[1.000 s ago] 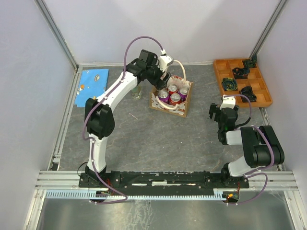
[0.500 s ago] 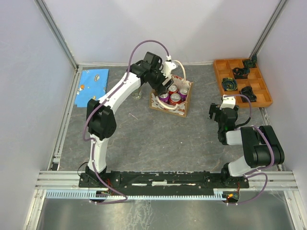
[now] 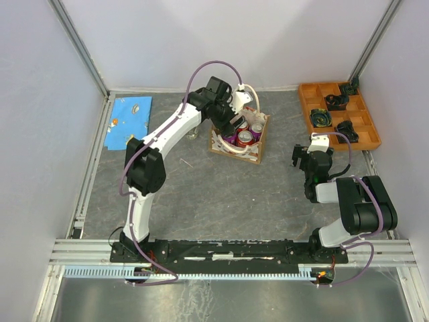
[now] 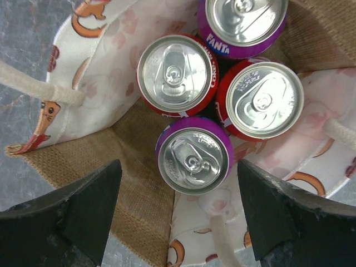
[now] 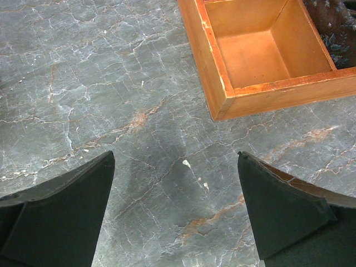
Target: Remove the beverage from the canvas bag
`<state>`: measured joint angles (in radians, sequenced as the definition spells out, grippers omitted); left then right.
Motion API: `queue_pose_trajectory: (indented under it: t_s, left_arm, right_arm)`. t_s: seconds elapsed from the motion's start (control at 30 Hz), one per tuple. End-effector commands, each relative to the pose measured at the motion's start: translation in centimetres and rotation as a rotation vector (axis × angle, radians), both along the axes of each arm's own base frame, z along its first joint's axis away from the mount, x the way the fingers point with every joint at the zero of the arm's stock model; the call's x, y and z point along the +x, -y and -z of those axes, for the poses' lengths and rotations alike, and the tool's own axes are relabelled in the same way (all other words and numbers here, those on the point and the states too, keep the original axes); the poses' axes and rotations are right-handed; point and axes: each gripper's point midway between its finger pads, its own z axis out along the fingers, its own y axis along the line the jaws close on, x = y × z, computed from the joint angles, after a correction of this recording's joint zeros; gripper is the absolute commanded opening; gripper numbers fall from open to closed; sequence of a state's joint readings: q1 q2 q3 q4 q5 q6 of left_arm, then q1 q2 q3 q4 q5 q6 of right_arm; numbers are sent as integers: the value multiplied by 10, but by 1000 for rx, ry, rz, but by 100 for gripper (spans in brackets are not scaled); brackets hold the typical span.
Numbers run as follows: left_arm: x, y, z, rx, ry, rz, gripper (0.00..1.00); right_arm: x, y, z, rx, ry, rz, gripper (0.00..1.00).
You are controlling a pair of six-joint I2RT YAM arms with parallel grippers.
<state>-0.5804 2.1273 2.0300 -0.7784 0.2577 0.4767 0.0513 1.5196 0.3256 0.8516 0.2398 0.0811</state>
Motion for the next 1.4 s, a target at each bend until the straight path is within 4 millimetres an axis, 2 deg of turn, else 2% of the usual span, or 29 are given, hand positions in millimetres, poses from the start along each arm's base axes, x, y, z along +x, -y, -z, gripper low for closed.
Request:
queue_pose_trajectory:
  t_s: [0.0, 0.2, 0.57, 0.7, 0.83, 0.93, 1.07, 1.1, 1.2, 1.37]
  left_arm:
    - [6, -5, 4, 51, 25, 14, 91]
    - [8, -10, 21, 91, 8, -3, 92]
    - [5, -7, 55, 116, -57, 12, 92]
    - [2, -6, 66, 119, -84, 14, 89]
    - [-1, -7, 77, 127, -111, 10, 82]
    - [-3, -6, 82, 126, -128, 7, 64]
    - [-3, -4, 82, 114, -134, -3, 12]
    - [-3, -3, 80, 108, -130, -4, 4]
    - [-1, 0, 66, 84, -108, 1, 3]
    - [11, 8, 13, 10, -14, -15, 3]
  right_arm:
    - [13, -1, -21, 3, 65, -5, 99]
    - [14, -1, -21, 3, 65, -5, 99]
    - [13, -1, -20, 2, 64, -6, 99]
    - [13, -1, -20, 3, 65, -5, 99]
    - [14, -1, -21, 2, 67, -5, 99]
    - [13, -1, -20, 1, 64, -5, 99]
    - [13, -1, -21, 3, 65, -5, 99]
    - [13, -1, -21, 2, 65, -5, 99]
    - [13, -1, -21, 2, 65, -5, 99]
    - [13, -1, -21, 3, 65, -5, 99]
